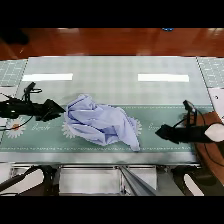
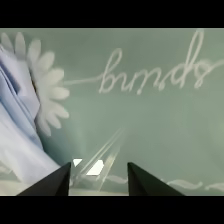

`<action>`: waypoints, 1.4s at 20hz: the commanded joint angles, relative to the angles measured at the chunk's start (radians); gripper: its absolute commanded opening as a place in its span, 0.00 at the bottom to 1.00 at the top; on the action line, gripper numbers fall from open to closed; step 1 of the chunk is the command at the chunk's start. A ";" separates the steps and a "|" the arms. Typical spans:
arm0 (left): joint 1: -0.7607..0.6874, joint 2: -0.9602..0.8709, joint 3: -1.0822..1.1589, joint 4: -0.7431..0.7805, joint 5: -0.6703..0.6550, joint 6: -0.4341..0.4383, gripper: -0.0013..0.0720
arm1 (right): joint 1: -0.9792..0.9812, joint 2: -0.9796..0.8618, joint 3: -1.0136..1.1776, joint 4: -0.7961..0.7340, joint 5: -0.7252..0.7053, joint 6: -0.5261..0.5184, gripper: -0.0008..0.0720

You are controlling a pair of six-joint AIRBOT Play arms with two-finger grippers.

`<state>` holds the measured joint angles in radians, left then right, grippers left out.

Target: Fold the shirts.

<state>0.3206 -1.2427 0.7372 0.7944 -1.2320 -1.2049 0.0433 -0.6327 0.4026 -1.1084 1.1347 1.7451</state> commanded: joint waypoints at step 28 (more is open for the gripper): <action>-0.184 -0.165 0.159 -0.028 0.019 0.135 0.05 | 0.190 -0.519 -0.093 0.657 -0.171 -0.546 0.57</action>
<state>0.1375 -1.4071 0.8951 0.7666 -1.2118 -1.0698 0.1287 -1.0725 0.2714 -0.5064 1.0424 1.2430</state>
